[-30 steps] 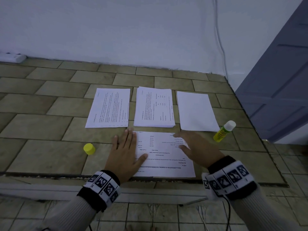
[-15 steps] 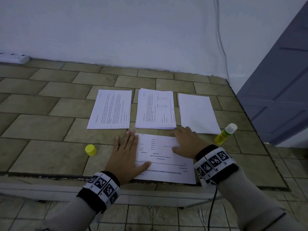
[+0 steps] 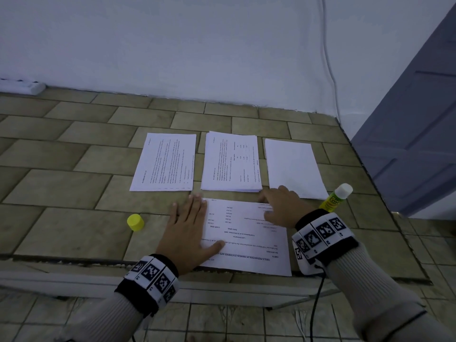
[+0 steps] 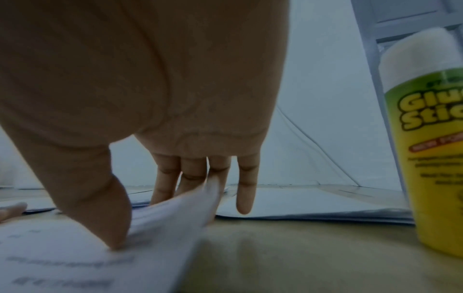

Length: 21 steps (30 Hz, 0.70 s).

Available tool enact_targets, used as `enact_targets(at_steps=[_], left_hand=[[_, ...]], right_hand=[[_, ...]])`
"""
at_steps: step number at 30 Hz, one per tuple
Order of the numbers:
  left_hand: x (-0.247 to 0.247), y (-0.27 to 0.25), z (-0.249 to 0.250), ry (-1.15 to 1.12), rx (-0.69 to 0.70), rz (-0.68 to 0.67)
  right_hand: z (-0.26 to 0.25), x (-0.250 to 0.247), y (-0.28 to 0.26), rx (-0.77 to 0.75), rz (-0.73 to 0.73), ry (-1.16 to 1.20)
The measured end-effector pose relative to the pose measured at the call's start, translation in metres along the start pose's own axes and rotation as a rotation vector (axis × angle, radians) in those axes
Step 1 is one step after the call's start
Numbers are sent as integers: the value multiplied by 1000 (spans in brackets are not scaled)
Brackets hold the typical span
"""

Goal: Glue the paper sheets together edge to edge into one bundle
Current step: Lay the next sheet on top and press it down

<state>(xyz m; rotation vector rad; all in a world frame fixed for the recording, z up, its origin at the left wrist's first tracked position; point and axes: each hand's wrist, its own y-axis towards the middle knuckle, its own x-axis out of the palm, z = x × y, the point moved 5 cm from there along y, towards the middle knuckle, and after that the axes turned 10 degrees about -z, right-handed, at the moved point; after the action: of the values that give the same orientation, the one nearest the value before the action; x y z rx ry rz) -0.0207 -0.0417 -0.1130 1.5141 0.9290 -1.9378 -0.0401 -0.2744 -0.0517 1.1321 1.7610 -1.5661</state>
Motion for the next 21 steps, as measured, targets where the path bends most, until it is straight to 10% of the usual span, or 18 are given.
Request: enact_targets(at_steps=[15,21], left_hand=[[-3,-2,-1,-61,-2,20],[-4,-3,0,-82,-19,39]], right_hand=[[9,-69,-47,-242,119,134],[35,-101,-43,-183,368,589]])
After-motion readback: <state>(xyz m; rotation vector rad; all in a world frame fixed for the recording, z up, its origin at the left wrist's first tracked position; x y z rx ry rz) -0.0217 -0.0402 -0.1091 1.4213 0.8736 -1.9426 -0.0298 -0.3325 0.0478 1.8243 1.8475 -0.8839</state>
